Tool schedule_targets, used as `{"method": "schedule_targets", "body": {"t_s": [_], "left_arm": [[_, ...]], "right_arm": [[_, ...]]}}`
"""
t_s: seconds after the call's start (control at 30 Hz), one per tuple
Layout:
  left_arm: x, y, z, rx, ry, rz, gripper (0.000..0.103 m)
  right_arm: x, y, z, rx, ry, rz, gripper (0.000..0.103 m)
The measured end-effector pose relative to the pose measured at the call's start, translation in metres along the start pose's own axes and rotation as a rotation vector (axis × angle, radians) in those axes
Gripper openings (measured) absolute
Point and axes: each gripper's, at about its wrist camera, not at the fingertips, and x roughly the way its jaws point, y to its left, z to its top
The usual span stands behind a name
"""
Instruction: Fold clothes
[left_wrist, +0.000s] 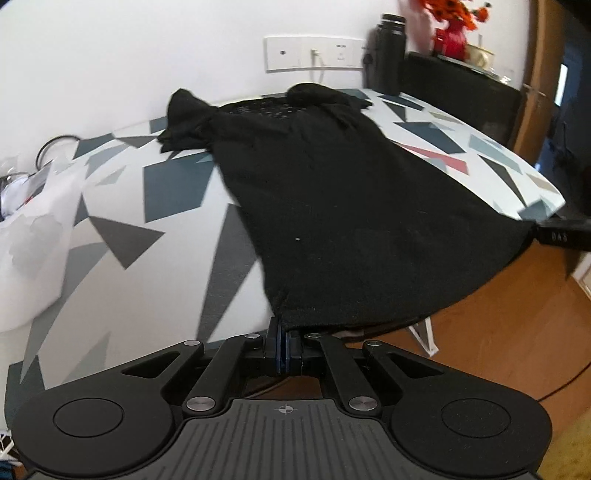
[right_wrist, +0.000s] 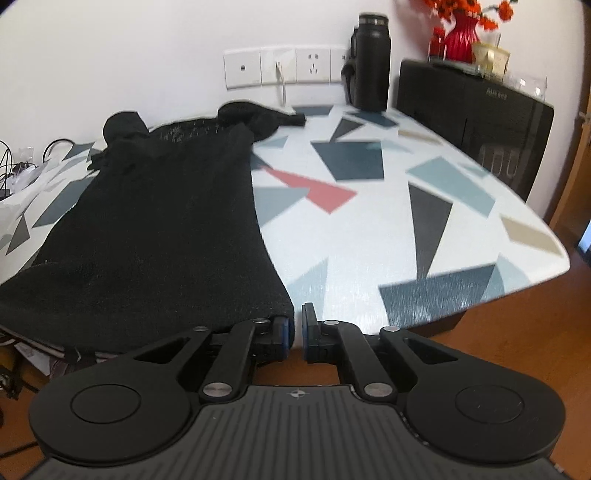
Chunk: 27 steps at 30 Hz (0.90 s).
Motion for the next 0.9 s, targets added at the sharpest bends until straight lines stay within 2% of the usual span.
{"method": "schedule_targets", "body": {"t_s": [0.27, 0.4, 0.47, 0.57, 0.6, 0.63, 0.7, 0.8, 0.9], "left_arm": [[0.003, 0.012, -0.009, -0.098, 0.024, -0.023, 0.001], [-0.001, 0.015, -0.01, -0.129, 0.02, -0.075, 0.002], [-0.001, 0.014, -0.011, -0.126, 0.028, -0.103, 0.006], [0.0, 0.015, -0.014, -0.12, 0.075, -0.131, 0.026], [-0.003, 0.015, -0.014, -0.1, 0.088, -0.121, 0.04], [-0.008, 0.015, -0.014, -0.071, 0.092, -0.094, 0.052], [-0.02, 0.019, -0.017, -0.045, 0.058, -0.036, 0.059], [-0.035, 0.041, -0.024, -0.146, 0.005, -0.015, 0.061], [-0.044, 0.062, -0.027, -0.267, -0.051, -0.021, 0.07]], "right_arm": [[-0.002, -0.002, -0.001, 0.019, 0.009, 0.004, 0.007], [-0.003, 0.0, -0.003, 0.01, 0.015, -0.012, 0.009], [-0.004, 0.001, -0.004, 0.006, 0.021, -0.042, 0.013], [-0.006, 0.004, -0.005, -0.001, 0.027, -0.057, 0.015], [-0.007, 0.005, -0.006, -0.006, 0.041, -0.082, 0.026], [-0.009, 0.006, -0.008, -0.012, 0.057, -0.11, 0.049], [-0.012, 0.008, -0.012, -0.024, 0.088, -0.165, 0.077], [-0.019, 0.007, -0.018, -0.007, 0.127, -0.212, 0.076], [-0.028, 0.003, -0.021, 0.044, 0.151, -0.234, 0.076]]}}
